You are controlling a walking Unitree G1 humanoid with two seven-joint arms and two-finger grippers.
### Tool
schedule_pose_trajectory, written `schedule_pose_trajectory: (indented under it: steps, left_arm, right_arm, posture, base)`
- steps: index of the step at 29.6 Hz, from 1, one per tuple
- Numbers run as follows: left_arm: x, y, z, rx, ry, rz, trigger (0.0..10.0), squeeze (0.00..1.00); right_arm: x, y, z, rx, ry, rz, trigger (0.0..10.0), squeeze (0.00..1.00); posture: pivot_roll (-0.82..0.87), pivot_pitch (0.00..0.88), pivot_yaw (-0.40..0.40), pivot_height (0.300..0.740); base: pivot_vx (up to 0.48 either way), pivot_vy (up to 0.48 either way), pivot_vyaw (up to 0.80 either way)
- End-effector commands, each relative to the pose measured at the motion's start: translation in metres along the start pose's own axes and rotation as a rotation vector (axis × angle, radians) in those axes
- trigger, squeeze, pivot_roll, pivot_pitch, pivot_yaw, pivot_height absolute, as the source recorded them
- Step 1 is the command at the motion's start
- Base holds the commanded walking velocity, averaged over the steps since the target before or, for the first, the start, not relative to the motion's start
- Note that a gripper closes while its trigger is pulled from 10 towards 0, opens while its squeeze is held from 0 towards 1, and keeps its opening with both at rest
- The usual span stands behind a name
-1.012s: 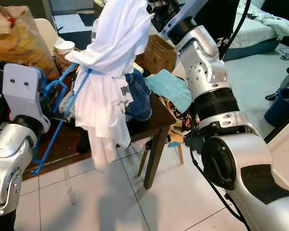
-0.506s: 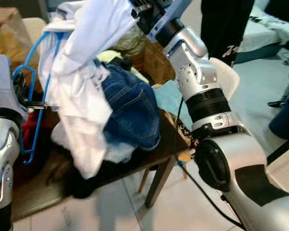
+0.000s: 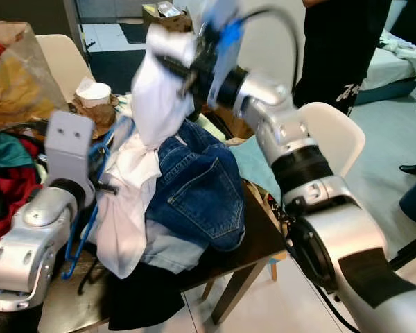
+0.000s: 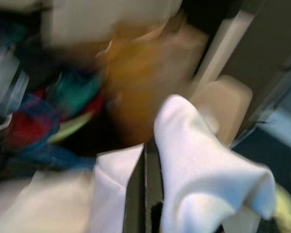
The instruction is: Hang hanger
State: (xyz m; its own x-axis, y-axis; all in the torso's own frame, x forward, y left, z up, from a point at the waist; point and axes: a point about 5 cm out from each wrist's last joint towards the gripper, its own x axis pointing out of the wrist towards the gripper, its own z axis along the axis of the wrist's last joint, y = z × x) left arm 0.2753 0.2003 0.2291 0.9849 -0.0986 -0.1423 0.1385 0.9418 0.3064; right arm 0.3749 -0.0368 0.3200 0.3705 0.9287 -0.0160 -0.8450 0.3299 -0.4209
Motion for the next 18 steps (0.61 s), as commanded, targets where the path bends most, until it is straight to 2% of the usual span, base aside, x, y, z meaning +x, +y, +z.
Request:
schedule_pose_trajectory:
  steps: [1, 3, 6, 8, 10, 11, 12, 14, 17, 18]
  left_arm:
    - [-0.007, -0.019, -0.016, 0.023, 0.144, -0.185, 10.0, 0.00]
    - [-0.023, -0.021, -0.017, 0.063, 0.197, -0.328, 10.0, 0.00]
    - [-0.028, -0.020, -0.015, 0.072, 0.199, -0.366, 10.0, 0.00]
    - [-0.045, -0.010, -0.004, 0.138, 0.174, -0.453, 10.0, 0.00]
    - [-0.045, -0.010, -0.004, 0.138, 0.174, -0.453, 10.0, 0.00]
    - [-0.053, -0.004, 0.001, 0.175, 0.170, -0.476, 10.0, 0.00]
    - [-0.067, 0.009, 0.012, 0.233, 0.156, -0.497, 10.0, 0.00]
    - [-0.072, 0.014, 0.017, 0.246, 0.146, -0.501, 10.0, 0.00]
    - [-0.088, 0.024, 0.041, 0.265, 0.032, -0.526, 10.0, 0.00]
    - [-0.088, 0.024, 0.041, 0.265, 0.032, -0.526, 10.0, 0.00]
  right_arm:
    - [-0.008, 0.004, -0.010, -0.002, 0.095, 0.072, 10.0, 0.00]
    - [-0.012, 0.003, -0.017, 0.002, 0.145, 0.068, 10.0, 0.00]
    - [-0.013, 0.002, -0.018, 0.003, 0.154, 0.058, 10.0, 0.00]
    - [-0.012, 0.001, -0.020, 0.048, 0.148, 0.025, 10.0, 0.02]
    - [-0.012, 0.001, -0.020, 0.048, 0.148, 0.025, 10.0, 0.02]
    - [-0.012, 0.000, -0.020, 0.077, 0.141, 0.010, 10.0, 0.79]
    - [-0.013, 0.000, -0.021, 0.113, 0.136, -0.010, 10.0, 1.00]
    - [-0.013, -0.001, -0.021, 0.120, 0.135, -0.016, 10.0, 1.00]
    - [-0.016, 0.001, -0.021, 0.151, 0.125, -0.007, 10.0, 1.00]
    - [-0.016, 0.001, -0.021, 0.151, 0.125, -0.007, 10.0, 1.00]
  posture:
    - [0.00, 0.074, -0.055, 0.736]
    - [0.00, 0.071, -0.052, 0.736]
    - [0.00, 0.071, -0.052, 0.736]
    - [0.00, 0.066, -0.051, 0.736]
    - [0.00, 0.066, -0.051, 0.736]
    - [0.00, 0.065, -0.051, 0.736]
    - [0.01, 0.061, -0.051, 0.736]
    - [0.01, 0.061, -0.051, 0.736]
    - [0.02, 0.058, -0.052, 0.736]
    - [0.02, 0.058, -0.052, 0.736]
  base:
    - [0.000, 0.000, 0.00]
    - [0.000, 0.000, 0.00]
    - [0.000, 0.000, 0.00]
    - [0.000, 0.000, 0.00]
    - [0.000, 0.000, 0.00]
    - [0.000, 0.000, 0.00]
    - [0.000, 0.000, 0.00]
    - [0.000, 0.000, 0.00]
    - [0.000, 0.000, 0.00]
    - [0.000, 0.000, 0.00]
